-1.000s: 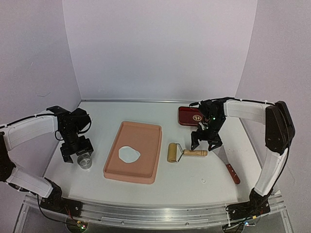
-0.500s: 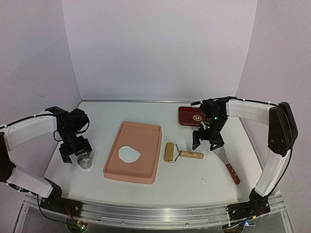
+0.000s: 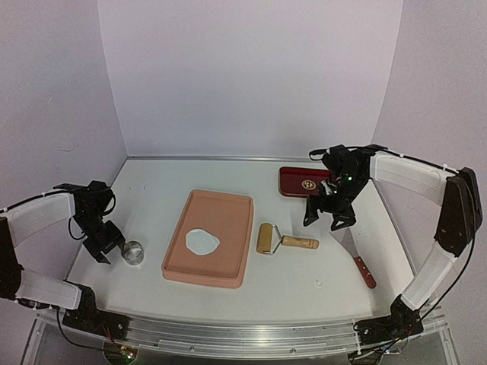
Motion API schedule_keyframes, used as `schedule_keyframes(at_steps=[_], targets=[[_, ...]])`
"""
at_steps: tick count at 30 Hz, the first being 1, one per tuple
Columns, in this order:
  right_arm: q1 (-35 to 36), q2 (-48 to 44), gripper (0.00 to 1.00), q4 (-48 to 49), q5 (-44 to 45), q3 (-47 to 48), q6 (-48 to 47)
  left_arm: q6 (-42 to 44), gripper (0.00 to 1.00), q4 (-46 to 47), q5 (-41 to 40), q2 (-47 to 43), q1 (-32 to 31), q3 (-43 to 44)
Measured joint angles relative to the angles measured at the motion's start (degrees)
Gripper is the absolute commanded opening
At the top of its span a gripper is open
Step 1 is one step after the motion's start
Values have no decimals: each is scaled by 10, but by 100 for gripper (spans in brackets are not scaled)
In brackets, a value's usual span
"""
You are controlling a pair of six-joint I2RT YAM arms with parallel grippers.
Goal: Roll out the dumpling wrappers from the dough
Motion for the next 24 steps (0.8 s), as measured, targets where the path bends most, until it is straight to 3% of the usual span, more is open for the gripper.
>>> schedule_keyframes(at_steps=[8, 17, 21, 24], targets=[[0, -18, 93, -2, -12, -5, 9, 17, 43, 92, 51, 22, 19, -21], [0, -22, 93, -6, -18, -7, 13, 25, 38, 114, 50, 45, 19, -30], [0, -22, 93, -11, -20, -6, 12, 22, 26, 123, 49, 46, 19, -43], [0, -22, 92, -17, -22, -6, 10, 23, 9, 136, 51, 52, 20, -55]])
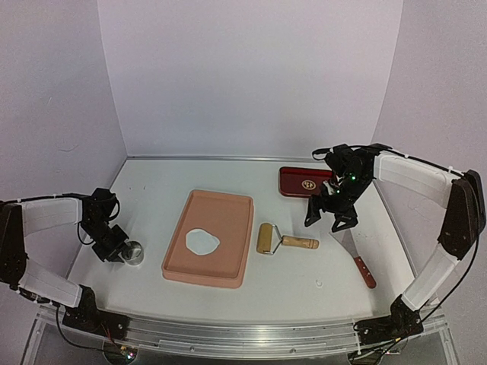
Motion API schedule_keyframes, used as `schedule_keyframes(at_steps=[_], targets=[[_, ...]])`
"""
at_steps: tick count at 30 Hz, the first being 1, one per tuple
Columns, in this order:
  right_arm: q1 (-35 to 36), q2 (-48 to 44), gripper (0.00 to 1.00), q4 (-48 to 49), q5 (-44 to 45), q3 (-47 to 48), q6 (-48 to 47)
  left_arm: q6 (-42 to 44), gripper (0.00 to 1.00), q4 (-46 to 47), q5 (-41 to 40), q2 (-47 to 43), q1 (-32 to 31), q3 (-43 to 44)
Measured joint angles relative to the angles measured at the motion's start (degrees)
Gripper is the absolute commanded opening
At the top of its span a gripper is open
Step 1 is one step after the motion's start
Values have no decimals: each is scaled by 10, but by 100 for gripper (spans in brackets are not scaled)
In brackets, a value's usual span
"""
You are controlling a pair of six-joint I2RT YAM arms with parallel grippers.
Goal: Roll out the dumpling wrappers from the dough
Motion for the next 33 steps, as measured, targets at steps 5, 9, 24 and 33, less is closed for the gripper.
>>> schedule_keyframes(at_steps=[5, 9, 24, 33], targets=[[0, 2, 92, -11, -2, 5, -7, 2, 0, 15, 1, 5, 0, -4], [0, 2, 92, -22, -2, 19, -11, 11, 0, 6, -5, 5, 0, 9], [0, 0, 90, -39, -6, 50, 9, 128, 0, -72, -18, 120, -123, 316], [0, -31, 88, -27, -17, 45, 40, 156, 0, -69, -2, 276, -240, 429]])
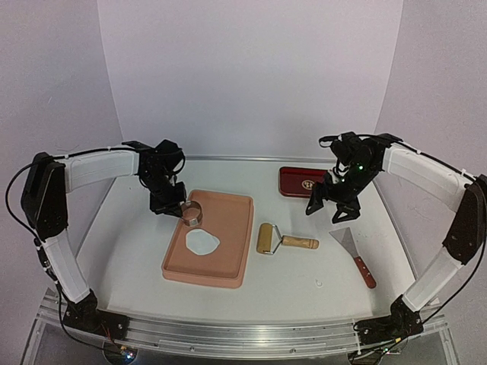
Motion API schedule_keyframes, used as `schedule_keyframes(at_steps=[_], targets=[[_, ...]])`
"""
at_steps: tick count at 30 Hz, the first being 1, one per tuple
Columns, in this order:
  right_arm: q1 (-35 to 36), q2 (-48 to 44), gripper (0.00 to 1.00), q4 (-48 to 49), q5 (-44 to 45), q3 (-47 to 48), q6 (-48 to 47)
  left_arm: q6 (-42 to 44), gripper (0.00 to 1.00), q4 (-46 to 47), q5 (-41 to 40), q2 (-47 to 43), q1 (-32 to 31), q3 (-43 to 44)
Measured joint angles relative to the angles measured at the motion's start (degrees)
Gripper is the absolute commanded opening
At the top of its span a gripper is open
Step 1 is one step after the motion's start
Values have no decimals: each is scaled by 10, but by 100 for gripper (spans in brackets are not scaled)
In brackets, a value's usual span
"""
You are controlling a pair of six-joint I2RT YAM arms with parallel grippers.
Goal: Roll out the dumpling wrappers from the dough
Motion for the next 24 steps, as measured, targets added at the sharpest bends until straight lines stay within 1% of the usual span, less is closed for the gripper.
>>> schedule_keyframes(at_steps=[3, 7, 13, 24], targets=[[8, -10, 87, 26, -21, -3, 21, 8, 0, 0, 6, 30, -24, 27], [45, -9, 86, 59, -30, -2, 43, 16, 0, -4, 12, 56, -46, 53], [96, 9, 86, 80, -31, 7, 61, 16, 0, -21, 14, 66, -50, 56], [100, 23, 85, 85, -18, 0, 74, 27, 0, -47, 14, 66, -53, 54]])
